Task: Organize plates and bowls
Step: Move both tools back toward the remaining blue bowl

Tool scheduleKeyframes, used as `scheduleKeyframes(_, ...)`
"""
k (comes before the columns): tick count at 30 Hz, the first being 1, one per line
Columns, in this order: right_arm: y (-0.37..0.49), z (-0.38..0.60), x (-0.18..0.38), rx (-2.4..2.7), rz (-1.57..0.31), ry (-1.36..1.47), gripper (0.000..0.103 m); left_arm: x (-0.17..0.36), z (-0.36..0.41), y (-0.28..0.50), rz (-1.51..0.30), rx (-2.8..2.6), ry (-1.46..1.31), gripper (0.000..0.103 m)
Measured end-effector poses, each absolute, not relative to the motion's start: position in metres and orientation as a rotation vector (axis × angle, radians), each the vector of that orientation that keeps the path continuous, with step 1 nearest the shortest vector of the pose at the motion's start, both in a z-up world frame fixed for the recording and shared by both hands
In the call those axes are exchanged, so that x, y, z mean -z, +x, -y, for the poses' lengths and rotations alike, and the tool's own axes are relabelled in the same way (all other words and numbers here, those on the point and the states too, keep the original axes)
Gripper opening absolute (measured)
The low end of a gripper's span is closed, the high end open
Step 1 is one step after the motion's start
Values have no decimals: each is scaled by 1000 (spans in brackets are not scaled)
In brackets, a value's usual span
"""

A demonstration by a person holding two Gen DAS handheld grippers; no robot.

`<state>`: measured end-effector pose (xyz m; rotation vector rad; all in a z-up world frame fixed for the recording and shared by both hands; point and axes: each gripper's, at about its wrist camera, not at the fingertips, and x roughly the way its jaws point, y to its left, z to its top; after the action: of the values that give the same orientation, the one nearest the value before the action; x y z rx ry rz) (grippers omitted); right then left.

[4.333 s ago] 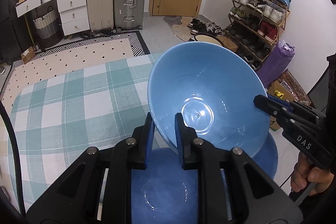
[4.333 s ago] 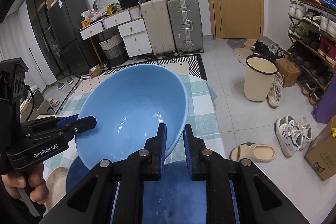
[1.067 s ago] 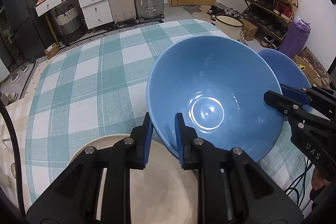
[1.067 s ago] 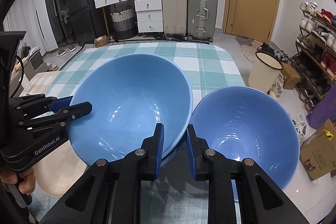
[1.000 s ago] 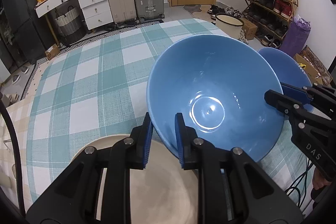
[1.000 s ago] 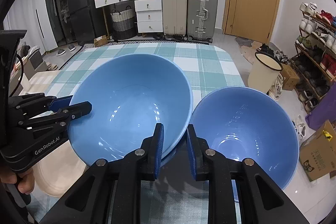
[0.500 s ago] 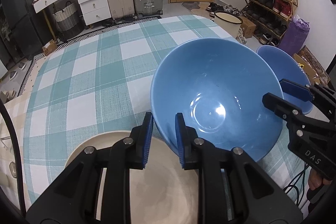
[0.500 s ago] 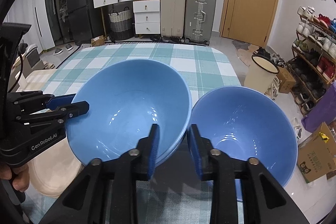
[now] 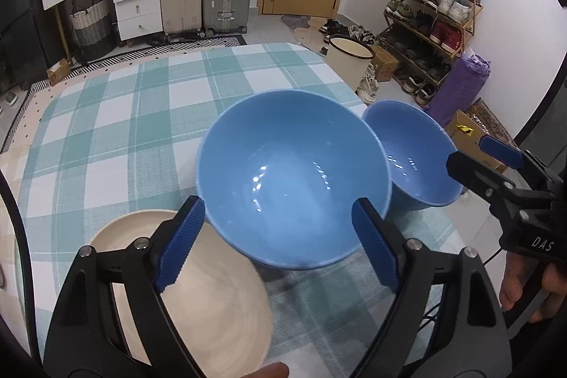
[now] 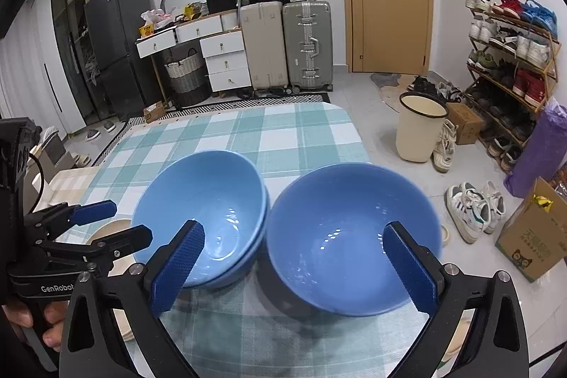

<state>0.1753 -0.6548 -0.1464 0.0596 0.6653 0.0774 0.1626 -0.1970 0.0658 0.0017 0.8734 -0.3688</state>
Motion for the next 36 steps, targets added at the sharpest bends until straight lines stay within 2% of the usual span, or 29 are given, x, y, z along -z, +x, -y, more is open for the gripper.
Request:
scheduleKeyframes(2, 169, 663, 140, -63, -654, 69, 102, -72, 202, 157, -867, 381, -12, 90)
scheduleKeyframes(4, 162, 672, 134, -52, -643, 80, 102, -79, 207, 152, -857, 390, -30, 102)
scheduleKeyframes(10, 150, 701, 128, -5, -641, 104, 102, -87, 231, 137, -873, 428, -29, 102)
scheduleKeyframes(20, 139, 731, 124, 51, -632, 150, 102, -72, 261, 130, -953, 492, -146, 102)
scheduleKeyframes(28, 135, 751, 129, 97, -626, 202, 102, -68, 284, 120, -940, 534, -169, 100)
scheduleKeyframes(31, 133, 759, 132, 97, -619, 213, 102, -68, 292, 117, -938, 538, -148, 87)
scheduleKeyframes(33, 133, 760, 133, 99, -616, 209, 102, -66, 298, 116, -947, 542, -131, 68)
scheduleKeyframes(36, 133, 763, 136, 94, -612, 196, 101, -62, 305, 118, -963, 572, -126, 54)
